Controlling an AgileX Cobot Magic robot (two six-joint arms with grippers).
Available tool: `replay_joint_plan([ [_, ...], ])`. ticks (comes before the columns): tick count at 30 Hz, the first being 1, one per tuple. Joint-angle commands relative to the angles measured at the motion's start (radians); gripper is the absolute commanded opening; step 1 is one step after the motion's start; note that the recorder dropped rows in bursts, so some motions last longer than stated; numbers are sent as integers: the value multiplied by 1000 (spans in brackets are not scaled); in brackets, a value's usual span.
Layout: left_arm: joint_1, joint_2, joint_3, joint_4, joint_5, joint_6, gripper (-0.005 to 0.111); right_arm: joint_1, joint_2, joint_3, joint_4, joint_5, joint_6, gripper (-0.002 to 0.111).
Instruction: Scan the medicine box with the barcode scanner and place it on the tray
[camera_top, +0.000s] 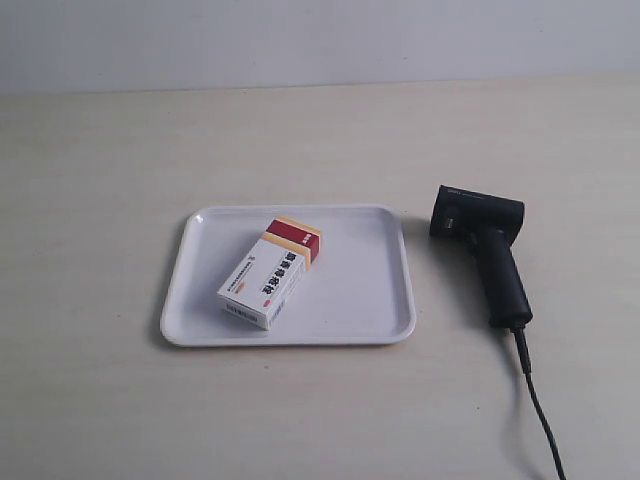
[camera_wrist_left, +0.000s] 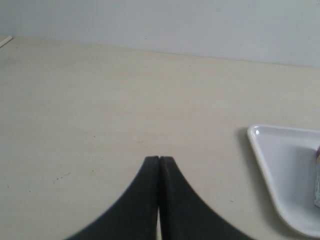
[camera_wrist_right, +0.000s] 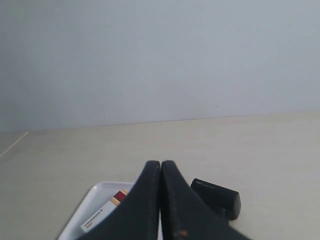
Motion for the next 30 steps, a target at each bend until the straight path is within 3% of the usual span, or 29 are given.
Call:
replay_joint_plan([
  [1, 3, -4, 0, -12, -8, 6, 0, -4, -3, 6, -4, -4, 1, 0],
  [20, 3, -4, 0, -12, -8, 6, 0, -13, -4, 6, -70, -52, -47, 0],
  [26, 3, -4, 0, -12, -8, 6, 0, -228, -2, 137, -180, -410, -62, 0],
  [30, 3, -4, 0, -12, -8, 6, 0, -364, -6, 303, -201, -510, -62, 0],
])
